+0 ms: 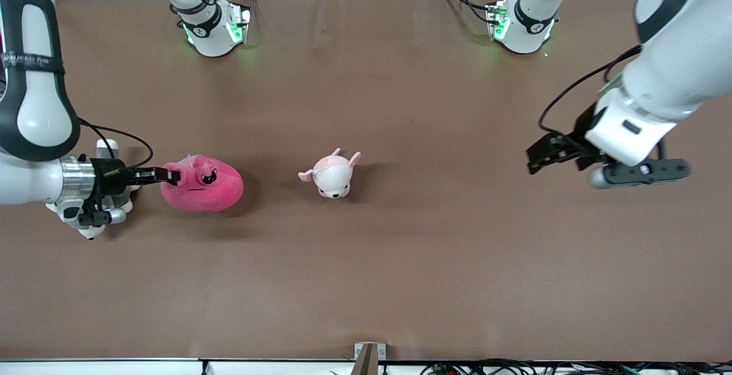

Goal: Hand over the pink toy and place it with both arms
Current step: 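Lower the pink toy beside the grey cat with the right gripper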

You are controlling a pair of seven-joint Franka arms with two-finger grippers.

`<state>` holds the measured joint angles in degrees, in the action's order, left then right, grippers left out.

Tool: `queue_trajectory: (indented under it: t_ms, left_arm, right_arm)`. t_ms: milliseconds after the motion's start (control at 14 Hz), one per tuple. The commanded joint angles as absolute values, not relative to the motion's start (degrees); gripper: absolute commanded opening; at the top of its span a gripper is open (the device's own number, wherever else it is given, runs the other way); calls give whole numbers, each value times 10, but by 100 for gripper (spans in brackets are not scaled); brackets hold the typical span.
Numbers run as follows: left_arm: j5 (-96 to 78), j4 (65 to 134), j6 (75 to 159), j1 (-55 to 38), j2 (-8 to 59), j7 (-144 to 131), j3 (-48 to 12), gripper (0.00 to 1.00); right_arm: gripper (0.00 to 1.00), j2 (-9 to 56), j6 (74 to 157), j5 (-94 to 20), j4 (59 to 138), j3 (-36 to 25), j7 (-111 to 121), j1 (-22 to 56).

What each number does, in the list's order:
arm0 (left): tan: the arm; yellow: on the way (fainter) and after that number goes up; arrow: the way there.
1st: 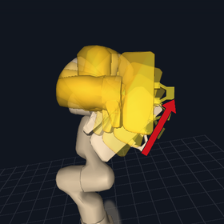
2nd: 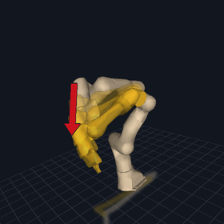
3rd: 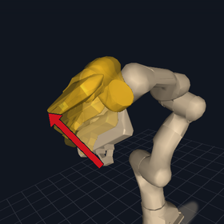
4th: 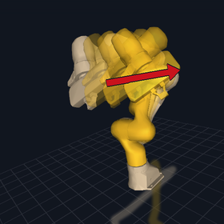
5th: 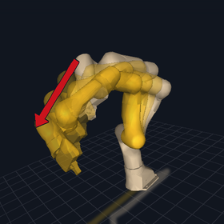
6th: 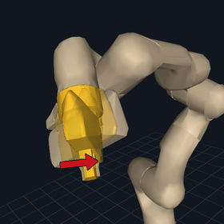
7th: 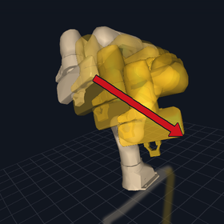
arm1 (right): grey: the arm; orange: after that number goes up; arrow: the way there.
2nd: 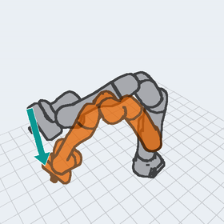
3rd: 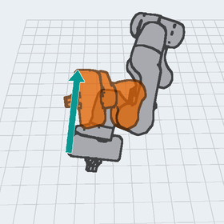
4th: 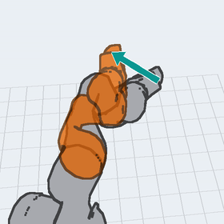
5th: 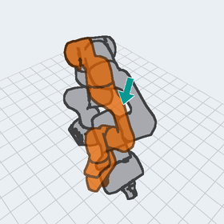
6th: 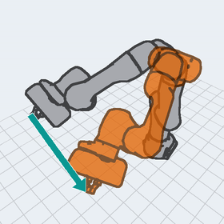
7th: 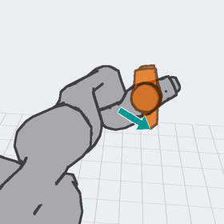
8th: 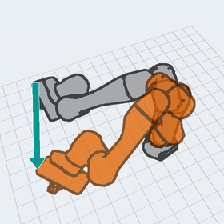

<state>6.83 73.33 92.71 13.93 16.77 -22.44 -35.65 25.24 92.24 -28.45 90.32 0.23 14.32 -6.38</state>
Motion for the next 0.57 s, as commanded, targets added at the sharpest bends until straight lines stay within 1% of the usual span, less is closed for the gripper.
queue_trajectory:
  t_ms: [0, 143, 214, 429, 500]
  left_arm:
    - [80, 749, 879, 146, 121, -155, -331, 100]
    - [69, 785, 870, 97, 71, -94, -239, 100]
    - [56, 814, 868, 73, 40, -71, -197, 100]
    - [25, 892, 868, 9, -27, -47, -106, 100]
    - [25, 908, 868, -13, -43, -47, -81, 100]
  right_arm:
    - [2, 276, 913, -299, 889, 11, 172, -80]
    - [2, 288, 919, -300, 888, 11, 184, -83]
    - [2, 293, 926, -304, 888, 11, 187, -85]
    - [2, 308, 933, -322, 888, 11, 189, -86]
    - [2, 312, 939, -329, 888, 11, 192, -85]
